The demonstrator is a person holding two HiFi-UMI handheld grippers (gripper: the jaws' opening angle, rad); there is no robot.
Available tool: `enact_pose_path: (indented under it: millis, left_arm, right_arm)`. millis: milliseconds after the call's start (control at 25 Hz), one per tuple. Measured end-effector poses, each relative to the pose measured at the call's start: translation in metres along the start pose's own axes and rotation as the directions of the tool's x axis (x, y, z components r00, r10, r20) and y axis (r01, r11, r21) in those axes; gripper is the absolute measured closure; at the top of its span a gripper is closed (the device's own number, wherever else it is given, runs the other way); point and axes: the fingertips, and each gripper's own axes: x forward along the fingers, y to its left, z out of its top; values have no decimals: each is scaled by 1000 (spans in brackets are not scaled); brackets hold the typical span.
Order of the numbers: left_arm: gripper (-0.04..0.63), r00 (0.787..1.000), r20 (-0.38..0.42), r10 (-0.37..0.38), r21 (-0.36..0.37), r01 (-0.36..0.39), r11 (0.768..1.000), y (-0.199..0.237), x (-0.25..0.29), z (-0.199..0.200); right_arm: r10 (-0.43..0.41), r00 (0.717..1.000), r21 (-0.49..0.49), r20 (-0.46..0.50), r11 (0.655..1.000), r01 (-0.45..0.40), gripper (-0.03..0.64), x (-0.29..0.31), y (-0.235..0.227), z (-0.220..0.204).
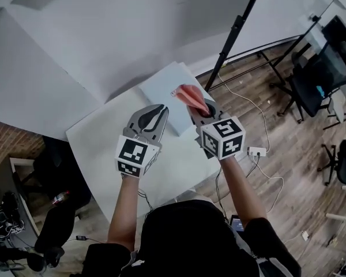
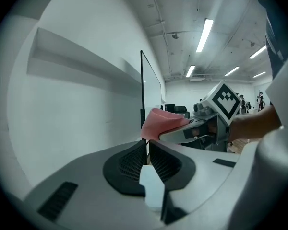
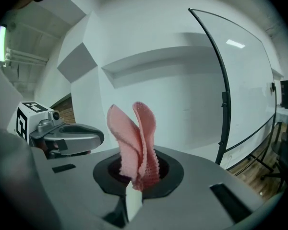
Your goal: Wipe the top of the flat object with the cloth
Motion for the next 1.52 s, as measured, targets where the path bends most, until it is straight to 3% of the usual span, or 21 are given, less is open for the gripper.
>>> enact_pose_path:
  millis: [280, 440, 680, 1040, 1520]
  left_arm:
    - [578, 998, 67, -5, -46, 8, 999, -12, -26, 30]
    - [580, 995, 97, 11, -71, -4, 997, -12, -36, 42]
    - [580, 993, 116, 25, -17, -23, 1000, -12, -49, 66]
    - [580, 982, 174, 79, -3, -80, 997, 3, -73, 102]
    - [580, 980, 184, 71, 41, -79, 996, 5, -73, 109]
  right_arm:
    - [-41, 998, -37, 54, 998, 43, 569, -28, 16, 22]
    - [-19, 995, -55, 96, 998, 24, 569, -37, 29, 37]
    - [-3, 992, -60, 129, 998, 11, 569, -47, 41, 51]
    - [18, 985, -113, 172, 994, 1, 569, -56, 62, 80]
    - [20, 982, -112, 186, 994, 1, 569, -53, 68, 88]
